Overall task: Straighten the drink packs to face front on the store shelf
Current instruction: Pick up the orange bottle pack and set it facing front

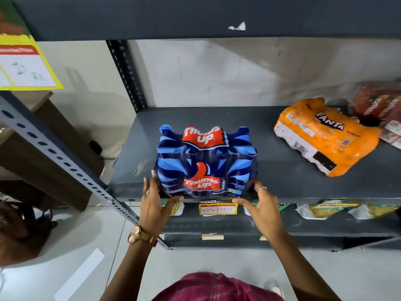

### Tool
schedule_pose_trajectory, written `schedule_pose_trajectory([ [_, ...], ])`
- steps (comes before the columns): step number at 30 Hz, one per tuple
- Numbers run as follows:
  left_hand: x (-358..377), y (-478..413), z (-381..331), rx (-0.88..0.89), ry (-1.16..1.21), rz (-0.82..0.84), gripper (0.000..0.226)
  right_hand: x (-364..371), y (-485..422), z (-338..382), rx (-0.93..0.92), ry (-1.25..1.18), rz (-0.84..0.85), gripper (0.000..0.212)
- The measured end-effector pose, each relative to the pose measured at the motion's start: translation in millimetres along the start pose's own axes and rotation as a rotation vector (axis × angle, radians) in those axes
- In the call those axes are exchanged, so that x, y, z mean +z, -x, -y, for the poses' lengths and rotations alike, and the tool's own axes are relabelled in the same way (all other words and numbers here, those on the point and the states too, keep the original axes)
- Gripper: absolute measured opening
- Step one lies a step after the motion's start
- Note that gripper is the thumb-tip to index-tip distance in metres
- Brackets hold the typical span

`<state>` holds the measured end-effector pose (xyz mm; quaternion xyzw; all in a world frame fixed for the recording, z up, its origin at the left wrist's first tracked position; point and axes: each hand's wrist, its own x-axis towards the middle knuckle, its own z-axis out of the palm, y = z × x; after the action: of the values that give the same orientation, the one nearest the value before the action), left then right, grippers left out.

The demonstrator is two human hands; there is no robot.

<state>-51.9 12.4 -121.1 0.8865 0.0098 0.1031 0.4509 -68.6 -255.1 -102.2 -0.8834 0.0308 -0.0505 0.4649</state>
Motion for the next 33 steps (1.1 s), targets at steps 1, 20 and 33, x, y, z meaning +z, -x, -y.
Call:
schedule_pose_trajectory([
  [1,3.2,3.9,0.2,0.018,0.026,-0.045,0.092,-4.4,0.6,1.3,-0.016,0.010,0.041,0.065],
  [20,261.3,-113.5,-310.2,0.091,-0.097,0.068,0.068,-250.0,-107.1,-84.2,0.838,-0.736,0.020,0.099],
  [33,287.0,-111.9,-270.3,-0.135,0.380,-0.157,0.055,-254.8,-98.3,-114.9,0.258,-0.668,-0.308,0.074],
])
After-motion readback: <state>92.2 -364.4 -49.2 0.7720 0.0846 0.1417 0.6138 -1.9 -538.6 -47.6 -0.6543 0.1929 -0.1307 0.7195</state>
